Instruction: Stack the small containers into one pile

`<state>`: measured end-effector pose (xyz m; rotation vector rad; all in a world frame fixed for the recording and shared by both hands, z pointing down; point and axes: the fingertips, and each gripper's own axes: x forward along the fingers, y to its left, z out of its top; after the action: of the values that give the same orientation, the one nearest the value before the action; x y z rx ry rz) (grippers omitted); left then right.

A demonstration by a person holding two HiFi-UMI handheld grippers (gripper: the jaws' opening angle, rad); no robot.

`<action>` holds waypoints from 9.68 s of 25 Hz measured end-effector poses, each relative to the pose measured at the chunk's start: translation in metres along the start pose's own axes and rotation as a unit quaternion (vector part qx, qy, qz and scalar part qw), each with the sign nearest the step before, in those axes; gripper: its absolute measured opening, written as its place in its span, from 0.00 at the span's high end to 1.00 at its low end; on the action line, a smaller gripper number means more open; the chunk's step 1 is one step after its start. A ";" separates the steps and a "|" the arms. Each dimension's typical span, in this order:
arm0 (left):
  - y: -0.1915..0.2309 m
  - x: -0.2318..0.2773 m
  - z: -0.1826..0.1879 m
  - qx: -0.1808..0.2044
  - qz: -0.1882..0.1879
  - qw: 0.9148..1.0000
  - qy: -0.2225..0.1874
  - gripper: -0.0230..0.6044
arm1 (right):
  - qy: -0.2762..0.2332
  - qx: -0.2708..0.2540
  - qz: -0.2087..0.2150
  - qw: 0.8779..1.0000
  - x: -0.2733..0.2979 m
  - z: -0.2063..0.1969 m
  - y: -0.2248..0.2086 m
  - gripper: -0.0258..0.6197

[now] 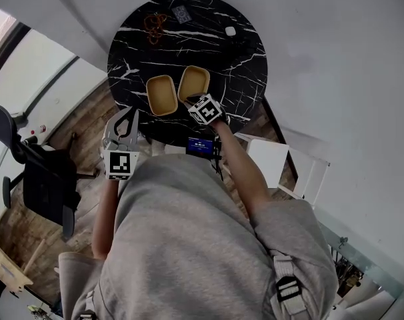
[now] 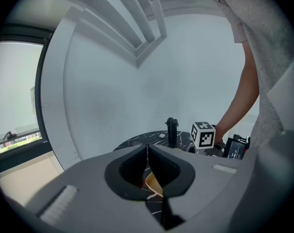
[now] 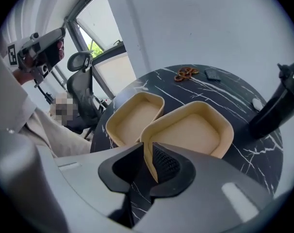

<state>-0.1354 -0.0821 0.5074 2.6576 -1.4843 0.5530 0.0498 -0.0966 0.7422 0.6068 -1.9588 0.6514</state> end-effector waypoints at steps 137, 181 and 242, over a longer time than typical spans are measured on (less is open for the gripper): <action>-0.040 0.014 -0.025 -0.267 -0.064 0.961 0.031 0.84 | -0.118 0.488 0.060 0.863 -0.047 -0.021 -0.118 0.92; -0.040 0.019 -0.034 -0.258 -0.061 0.963 0.050 0.84 | -0.116 0.473 0.081 0.870 -0.027 -0.026 -0.106 0.85; -0.098 0.055 0.116 0.006 -0.091 0.990 -0.110 0.94 | -0.492 0.073 -0.285 0.819 -0.360 0.050 0.012 0.94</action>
<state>0.0053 -0.0989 0.4302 2.9032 -1.2640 0.2637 0.1639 -0.0689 0.3979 1.8161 -2.4318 0.0569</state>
